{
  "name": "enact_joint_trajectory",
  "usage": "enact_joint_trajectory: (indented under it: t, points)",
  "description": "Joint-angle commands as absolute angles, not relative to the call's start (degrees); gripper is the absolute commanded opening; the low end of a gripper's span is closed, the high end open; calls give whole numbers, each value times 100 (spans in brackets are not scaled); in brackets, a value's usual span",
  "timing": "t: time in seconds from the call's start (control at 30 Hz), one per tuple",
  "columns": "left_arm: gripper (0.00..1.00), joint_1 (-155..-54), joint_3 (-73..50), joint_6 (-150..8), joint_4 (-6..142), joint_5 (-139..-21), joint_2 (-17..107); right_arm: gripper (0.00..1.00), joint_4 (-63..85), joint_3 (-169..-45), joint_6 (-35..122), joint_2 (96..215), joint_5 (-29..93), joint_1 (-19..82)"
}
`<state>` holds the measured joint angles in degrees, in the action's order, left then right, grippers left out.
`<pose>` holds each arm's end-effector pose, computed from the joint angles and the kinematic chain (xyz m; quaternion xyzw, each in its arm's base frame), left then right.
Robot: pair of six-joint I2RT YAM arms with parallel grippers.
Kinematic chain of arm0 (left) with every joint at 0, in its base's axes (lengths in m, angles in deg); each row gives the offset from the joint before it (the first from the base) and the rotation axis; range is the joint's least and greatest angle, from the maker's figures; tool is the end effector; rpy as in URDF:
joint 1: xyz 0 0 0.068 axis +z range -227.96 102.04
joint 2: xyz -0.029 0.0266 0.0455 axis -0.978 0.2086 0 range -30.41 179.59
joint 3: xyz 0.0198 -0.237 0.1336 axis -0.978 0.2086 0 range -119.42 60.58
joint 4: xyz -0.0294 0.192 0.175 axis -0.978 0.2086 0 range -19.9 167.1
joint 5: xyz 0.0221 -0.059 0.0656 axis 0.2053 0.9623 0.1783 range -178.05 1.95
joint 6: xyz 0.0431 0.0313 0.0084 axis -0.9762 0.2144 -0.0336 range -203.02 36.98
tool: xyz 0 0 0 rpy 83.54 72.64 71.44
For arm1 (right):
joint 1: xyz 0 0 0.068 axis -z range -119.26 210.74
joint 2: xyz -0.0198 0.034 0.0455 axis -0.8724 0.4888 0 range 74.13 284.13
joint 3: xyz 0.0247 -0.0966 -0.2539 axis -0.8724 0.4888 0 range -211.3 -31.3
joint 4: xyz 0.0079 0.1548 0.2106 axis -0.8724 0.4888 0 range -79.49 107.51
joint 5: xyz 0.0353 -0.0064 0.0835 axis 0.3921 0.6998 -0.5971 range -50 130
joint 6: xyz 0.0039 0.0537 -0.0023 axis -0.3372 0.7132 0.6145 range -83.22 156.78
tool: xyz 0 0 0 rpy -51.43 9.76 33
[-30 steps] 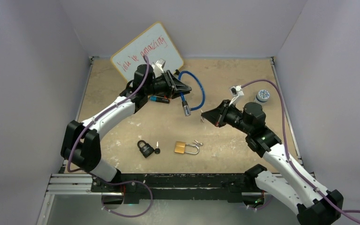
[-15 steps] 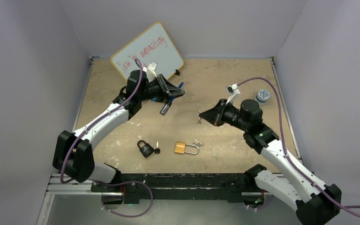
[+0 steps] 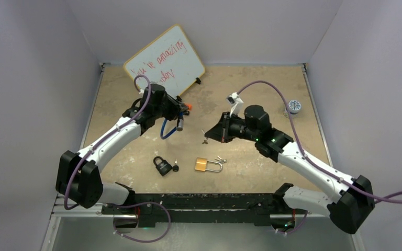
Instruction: Unlock with the key
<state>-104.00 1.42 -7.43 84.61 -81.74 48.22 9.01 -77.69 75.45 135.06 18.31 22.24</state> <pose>0.2765 -0.1395 0.2861 -0.3460 0.8112 -0.3942 0.2586 0.1861 0.1648 0.3167 -0.1160 0.7690 0.4963 0.3858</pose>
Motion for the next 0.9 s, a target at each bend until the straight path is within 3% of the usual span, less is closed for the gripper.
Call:
enact_joint_trajectory:
  t: [0.0, 0.4, 0.87]
  points:
    - [0, -10395, -169, -120, 9052, -9204, 4687, 0, 985, -8395, 7631, 13871, 2228, 1814]
    - [0, -10626, 17, 259, 9015, -9390, 5323, 0, 1875, -9126, 7214, 14742, 1692, 1416]
    - [0, -10652, 322, 354, 8756, -9411, 5487, 0, 2254, -9677, 7484, 15250, 2350, 1292]
